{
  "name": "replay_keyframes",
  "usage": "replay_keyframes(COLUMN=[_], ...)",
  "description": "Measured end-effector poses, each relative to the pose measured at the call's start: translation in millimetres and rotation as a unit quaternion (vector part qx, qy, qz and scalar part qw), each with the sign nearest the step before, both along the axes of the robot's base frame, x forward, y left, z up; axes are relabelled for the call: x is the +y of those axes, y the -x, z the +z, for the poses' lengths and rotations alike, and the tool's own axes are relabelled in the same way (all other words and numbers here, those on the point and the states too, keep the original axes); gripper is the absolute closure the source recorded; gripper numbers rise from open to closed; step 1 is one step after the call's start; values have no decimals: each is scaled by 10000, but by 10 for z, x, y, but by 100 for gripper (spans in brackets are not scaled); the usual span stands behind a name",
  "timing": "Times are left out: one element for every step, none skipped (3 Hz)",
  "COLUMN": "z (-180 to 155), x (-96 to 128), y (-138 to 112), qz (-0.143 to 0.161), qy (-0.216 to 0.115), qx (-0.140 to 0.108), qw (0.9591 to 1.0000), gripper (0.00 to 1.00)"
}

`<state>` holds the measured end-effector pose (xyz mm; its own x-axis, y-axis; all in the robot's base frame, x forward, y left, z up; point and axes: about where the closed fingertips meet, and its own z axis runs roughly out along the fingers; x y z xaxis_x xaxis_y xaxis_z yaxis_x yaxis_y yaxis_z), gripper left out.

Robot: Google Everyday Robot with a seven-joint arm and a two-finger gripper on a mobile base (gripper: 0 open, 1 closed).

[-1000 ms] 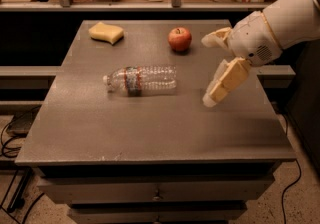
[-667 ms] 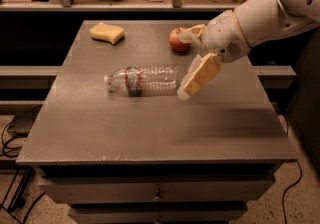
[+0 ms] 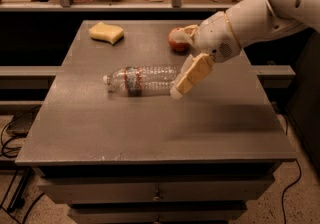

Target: Pick water bottle

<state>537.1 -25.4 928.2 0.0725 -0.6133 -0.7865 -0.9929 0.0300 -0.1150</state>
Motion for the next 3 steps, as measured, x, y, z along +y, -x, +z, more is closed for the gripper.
replay_keyframes(z=[-66, -167, -356], x=[271, 437, 560], y=[-174, -291, -391], qz=[215, 338, 363], qy=[60, 172, 416], qx=[-112, -118, -81], qw=[9997, 9992, 9984], gripper=[0, 0, 0])
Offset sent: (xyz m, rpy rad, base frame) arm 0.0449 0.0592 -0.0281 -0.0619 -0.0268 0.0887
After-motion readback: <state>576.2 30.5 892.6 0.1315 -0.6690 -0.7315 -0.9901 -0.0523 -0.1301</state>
